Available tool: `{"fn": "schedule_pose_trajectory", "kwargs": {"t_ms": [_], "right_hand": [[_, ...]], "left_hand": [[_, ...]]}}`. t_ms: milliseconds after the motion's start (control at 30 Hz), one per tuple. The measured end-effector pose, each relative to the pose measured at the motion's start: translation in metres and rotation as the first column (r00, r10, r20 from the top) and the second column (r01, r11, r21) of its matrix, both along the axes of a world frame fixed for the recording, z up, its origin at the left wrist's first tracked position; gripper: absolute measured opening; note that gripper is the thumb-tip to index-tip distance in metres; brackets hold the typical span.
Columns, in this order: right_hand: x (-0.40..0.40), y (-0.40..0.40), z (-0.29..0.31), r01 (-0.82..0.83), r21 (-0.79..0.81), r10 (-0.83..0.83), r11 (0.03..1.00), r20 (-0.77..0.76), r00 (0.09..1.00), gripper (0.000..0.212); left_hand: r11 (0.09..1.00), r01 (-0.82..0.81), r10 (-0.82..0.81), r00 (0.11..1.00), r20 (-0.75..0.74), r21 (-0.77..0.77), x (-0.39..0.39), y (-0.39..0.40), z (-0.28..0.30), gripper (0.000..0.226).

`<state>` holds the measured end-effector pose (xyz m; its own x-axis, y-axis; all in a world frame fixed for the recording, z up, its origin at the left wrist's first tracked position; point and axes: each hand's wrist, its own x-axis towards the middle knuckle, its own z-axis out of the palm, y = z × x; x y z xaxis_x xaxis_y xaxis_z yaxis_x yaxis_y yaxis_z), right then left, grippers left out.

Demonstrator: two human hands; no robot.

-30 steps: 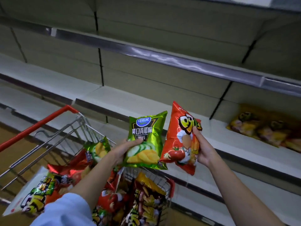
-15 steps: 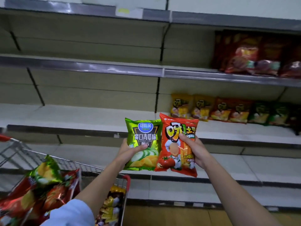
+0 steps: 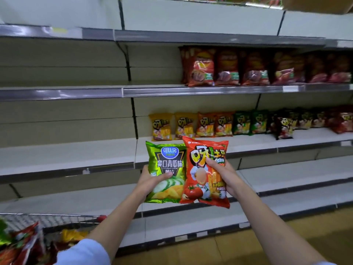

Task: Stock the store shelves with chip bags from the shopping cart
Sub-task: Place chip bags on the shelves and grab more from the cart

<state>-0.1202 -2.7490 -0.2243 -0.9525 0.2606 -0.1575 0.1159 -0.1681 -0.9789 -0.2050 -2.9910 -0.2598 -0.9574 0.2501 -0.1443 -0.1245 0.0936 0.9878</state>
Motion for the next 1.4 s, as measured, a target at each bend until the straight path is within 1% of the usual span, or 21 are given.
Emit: {"fn": "schedule_pose_trajectory", "kwargs": {"t_ms": [67, 133, 367, 433, 500, 567, 667, 733, 800, 900, 933, 967, 1067, 1167, 1233, 1400], "right_hand": [[0.009, 0.015, 0.001, 0.023, 0.01, -0.023, 1.0, -0.008, 1.0, 0.068], [0.015, 0.029, 0.0, 0.048, 0.008, -0.048, 0.999, -0.013, 0.999, 0.064], [0.017, 0.079, -0.018, 0.108, 0.009, -0.108, 0.994, 0.017, 0.994, 0.069], [0.016, 0.1, -0.026, 0.141, 0.013, -0.141, 0.99, 0.026, 0.99, 0.069], [0.012, 0.122, -0.034, 0.178, 0.017, -0.179, 0.984, 0.037, 0.983, 0.073], [0.005, 0.152, -0.04, 0.226, 0.03, -0.227, 0.974, 0.05, 0.973, 0.077], [-0.011, 0.199, -0.044, 0.284, 0.055, -0.287, 0.957, 0.064, 0.956, 0.074], [-0.023, 0.235, -0.042, 0.337, 0.07, -0.342, 0.939, 0.075, 0.937, 0.075], [-0.032, 0.266, -0.038, 0.381, 0.084, -0.387, 0.921, 0.08, 0.919, 0.078], [-0.039, 0.314, -0.032, 0.454, 0.068, -0.458, 0.889, 0.061, 0.887, 0.079], [-0.039, 0.33, -0.031, 0.478, 0.058, -0.481, 0.876, 0.056, 0.875, 0.078], [-0.038, 0.344, -0.03, 0.499, 0.05, -0.501, 0.865, 0.051, 0.864, 0.078], [-0.027, 0.392, -0.032, 0.584, 0.032, -0.585, 0.811, 0.02, 0.811, 0.076], [-0.012, 0.437, -0.035, 0.637, -0.006, -0.636, 0.771, 0.033, 0.771, 0.07], [0.004, 0.472, -0.042, 0.658, -0.016, -0.657, 0.753, 0.035, 0.753, 0.069], [0.045, 0.569, -0.046, 0.691, 0.01, -0.691, 0.722, 0.046, 0.721, 0.081]], "left_hand": [[1.0, 0.002, -0.003, 1.0, -0.021, -0.014, 0.005, 0.018, 0.003, 0.078], [0.999, 0.03, -0.03, 0.999, -0.027, -0.014, 0.008, 0.035, 0.006, 0.073], [0.995, 0.1, -0.1, 0.995, 0.014, -0.022, -0.005, 0.085, -0.009, 0.095], [0.989, 0.15, -0.149, 0.988, 0.039, -0.016, -0.017, 0.11, -0.016, 0.098], [0.982, 0.19, -0.189, 0.98, 0.057, -0.015, -0.028, 0.138, -0.02, 0.095], [0.974, 0.227, -0.225, 0.972, 0.068, -0.015, -0.045, 0.176, -0.028, 0.092], [0.958, 0.287, -0.285, 0.955, 0.079, -0.014, -0.074, 0.237, -0.037, 0.08], [0.948, 0.318, -0.315, 0.945, 0.088, -0.016, -0.094, 0.281, -0.039, 0.079], [0.932, 0.363, -0.359, 0.928, 0.099, -0.019, -0.11, 0.318, -0.037, 0.081], [0.895, 0.445, -0.441, 0.892, 0.099, -0.029, -0.134, 0.38, -0.031, 0.103], [0.881, 0.472, -0.467, 0.879, 0.097, -0.03, -0.141, 0.403, -0.031, 0.103], [0.869, 0.493, -0.489, 0.868, 0.087, -0.03, -0.145, 0.425, -0.03, 0.098], [0.844, 0.536, -0.535, 0.843, 0.062, -0.018, -0.143, 0.492, -0.029, 0.079], [0.82, 0.572, -0.571, 0.819, 0.053, 0.002, -0.131, 0.551, -0.036, 0.072], [0.807, 0.591, -0.59, 0.806, 0.035, 0.002, -0.119, 0.593, -0.043, 0.076], [0.786, 0.618, -0.618, 0.786, 0.005, -0.02, -0.085, 0.696, -0.042, 0.093]]}}
